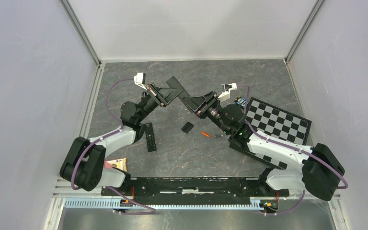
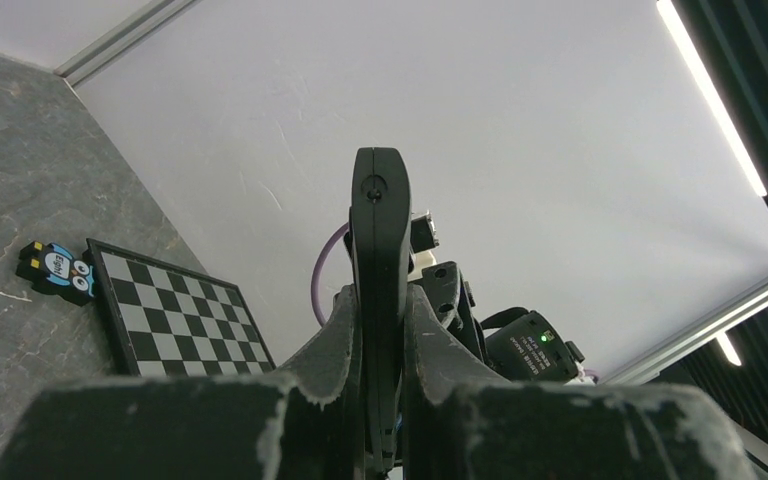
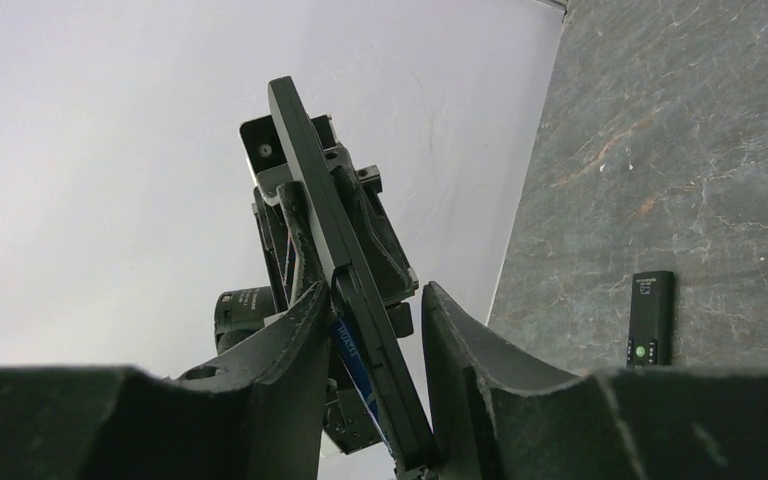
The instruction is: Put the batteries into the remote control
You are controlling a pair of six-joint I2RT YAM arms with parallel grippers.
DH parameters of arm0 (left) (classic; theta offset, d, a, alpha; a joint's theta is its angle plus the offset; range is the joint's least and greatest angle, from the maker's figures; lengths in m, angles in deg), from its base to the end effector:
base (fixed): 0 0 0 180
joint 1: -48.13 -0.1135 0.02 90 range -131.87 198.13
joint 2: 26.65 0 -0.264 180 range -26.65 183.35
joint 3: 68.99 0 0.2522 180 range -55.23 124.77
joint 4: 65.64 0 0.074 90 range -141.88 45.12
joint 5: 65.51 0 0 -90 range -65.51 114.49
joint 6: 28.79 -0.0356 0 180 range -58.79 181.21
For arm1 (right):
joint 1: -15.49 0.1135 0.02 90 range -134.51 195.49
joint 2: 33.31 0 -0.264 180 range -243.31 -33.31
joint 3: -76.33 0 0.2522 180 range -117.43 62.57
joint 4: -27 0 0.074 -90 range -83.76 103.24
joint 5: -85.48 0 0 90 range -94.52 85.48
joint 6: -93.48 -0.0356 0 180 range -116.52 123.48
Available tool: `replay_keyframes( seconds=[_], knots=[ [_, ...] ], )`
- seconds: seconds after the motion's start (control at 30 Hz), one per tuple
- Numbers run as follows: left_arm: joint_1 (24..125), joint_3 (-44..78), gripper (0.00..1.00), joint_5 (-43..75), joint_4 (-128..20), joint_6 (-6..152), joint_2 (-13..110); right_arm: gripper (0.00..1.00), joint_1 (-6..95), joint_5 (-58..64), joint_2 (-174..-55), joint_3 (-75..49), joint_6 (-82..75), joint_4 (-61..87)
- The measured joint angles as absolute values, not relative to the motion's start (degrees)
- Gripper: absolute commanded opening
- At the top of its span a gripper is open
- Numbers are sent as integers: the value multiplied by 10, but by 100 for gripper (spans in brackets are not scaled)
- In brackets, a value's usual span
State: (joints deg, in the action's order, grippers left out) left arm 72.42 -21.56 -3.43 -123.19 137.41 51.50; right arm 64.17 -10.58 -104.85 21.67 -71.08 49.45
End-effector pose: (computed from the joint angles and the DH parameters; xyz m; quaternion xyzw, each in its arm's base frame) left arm 0.2453 -0.1290 0.2906 -0.0377 0.5470 -0.7164 0.4315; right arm 0.1921 0.2128 0.3013 0.1884 0.6452 0.6338 0.3828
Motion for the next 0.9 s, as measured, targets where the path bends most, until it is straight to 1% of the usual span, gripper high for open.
replay_keyframes(
  seconds=[0.13,0.27,0.37,0.43,0.47,0.53,0.57,0.6,0.67,0.77,0.83,0.9],
  knots=[
    [724,-216,2,-29,-1231,1382,515,37,641,-105,-1051,217,-713,500],
    [724,-216,2,-27,-1230,1398,515,31,641,-101,-1051,220,-713,511],
    [724,-216,2,-26,-1228,1409,513,31,641,-98,-1051,222,-713,521],
    [724,-216,2,-25,-1227,1414,512,34,641,-95,-1053,222,-713,528],
    [724,-216,2,-24,-1226,1417,511,39,641,-94,-1053,222,-713,531],
    [724,-216,2,-23,-1224,1421,508,58,641,-92,-1053,222,-713,535],
    [724,-216,2,-23,-1222,1420,506,71,641,-90,-1053,222,-714,536],
    [725,-216,2,-25,-1221,1420,505,78,641,-88,-1053,222,-713,540],
    [727,-216,2,-26,-1216,1420,506,86,641,-85,-1053,223,-712,551],
    [728,-216,2,-26,-1209,1420,506,87,641,-86,-1044,237,-701,573],
    [728,-216,2,-26,-1209,1420,505,83,641,-91,-1030,252,-696,575],
    [728,-216,2,-26,-1209,1420,506,76,641,-97,-1012,265,-690,573]
  ],
)
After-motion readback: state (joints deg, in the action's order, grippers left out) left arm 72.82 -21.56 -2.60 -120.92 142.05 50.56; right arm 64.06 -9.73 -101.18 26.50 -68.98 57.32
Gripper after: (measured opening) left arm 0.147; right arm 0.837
